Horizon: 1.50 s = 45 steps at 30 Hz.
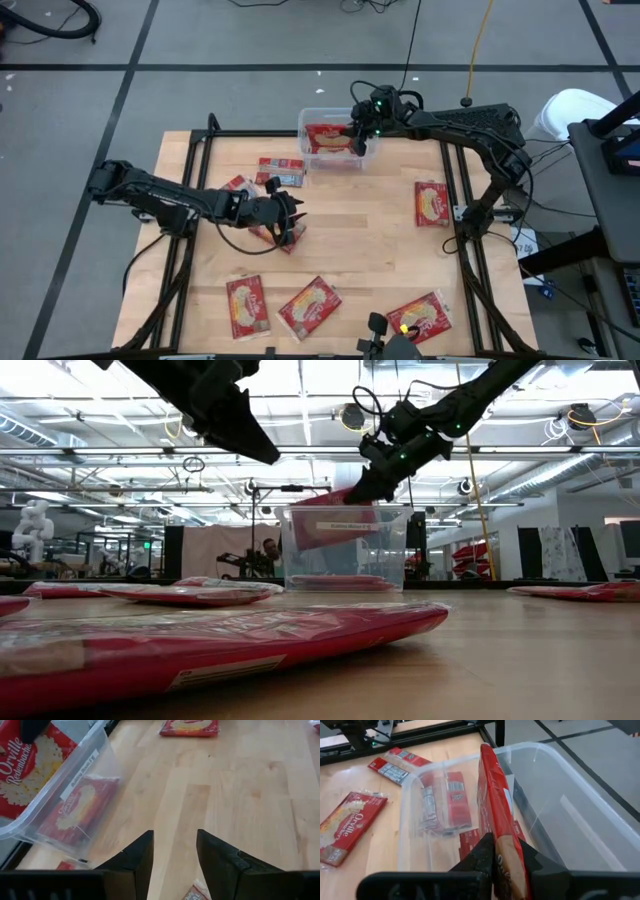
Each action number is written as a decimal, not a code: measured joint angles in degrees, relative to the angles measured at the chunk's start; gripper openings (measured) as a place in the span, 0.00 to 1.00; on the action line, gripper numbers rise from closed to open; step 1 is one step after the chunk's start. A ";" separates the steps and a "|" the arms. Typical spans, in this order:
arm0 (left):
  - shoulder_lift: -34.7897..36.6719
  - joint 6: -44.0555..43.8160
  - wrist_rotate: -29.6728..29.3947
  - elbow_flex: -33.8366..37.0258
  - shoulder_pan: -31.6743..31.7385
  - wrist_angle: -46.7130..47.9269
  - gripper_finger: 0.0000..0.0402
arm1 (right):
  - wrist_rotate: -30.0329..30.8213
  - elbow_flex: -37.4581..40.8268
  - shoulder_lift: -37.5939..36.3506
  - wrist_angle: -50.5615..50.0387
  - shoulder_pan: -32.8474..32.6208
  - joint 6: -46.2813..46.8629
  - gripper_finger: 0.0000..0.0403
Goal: Sort popcorn bags into baskets
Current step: Put the popcorn bags into the transparent bin
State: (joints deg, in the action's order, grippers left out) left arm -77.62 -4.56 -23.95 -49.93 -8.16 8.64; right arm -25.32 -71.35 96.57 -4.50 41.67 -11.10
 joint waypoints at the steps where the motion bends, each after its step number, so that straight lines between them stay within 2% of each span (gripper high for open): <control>1: 0.00 -0.02 0.02 0.00 0.00 -0.07 0.38 | 0.00 0.00 0.00 -0.18 0.00 0.15 0.06; 11: 0.00 0.17 0.16 0.00 -0.17 -1.27 0.38 | 0.11 0.00 0.01 -0.07 -0.02 -0.20 0.06; 20: 0.00 -1.96 0.14 0.00 -0.39 -1.63 0.38 | 1.36 0.00 4.66 0.57 -0.22 -0.10 0.06; 28: 0.00 -1.92 0.16 0.00 -0.96 -1.57 0.38 | 1.42 0.00 5.16 0.51 -0.26 0.04 0.07; 34: 0.00 -1.71 0.16 0.00 -0.92 -1.54 0.38 | 1.59 0.00 5.16 0.38 -0.26 0.43 0.15; 37: 0.00 -1.77 0.16 0.00 -0.92 -1.46 0.38 | 3.91 0.00 4.85 0.35 -0.26 0.57 0.21; 45: 0.00 -2.61 0.16 0.00 -0.94 -1.41 0.38 | 6.17 0.00 0.32 0.42 -0.79 0.99 0.32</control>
State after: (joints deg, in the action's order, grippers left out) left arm -77.62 -7.17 -23.79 -49.93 -9.10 7.22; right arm -19.15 -71.35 96.89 -4.08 40.88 -10.11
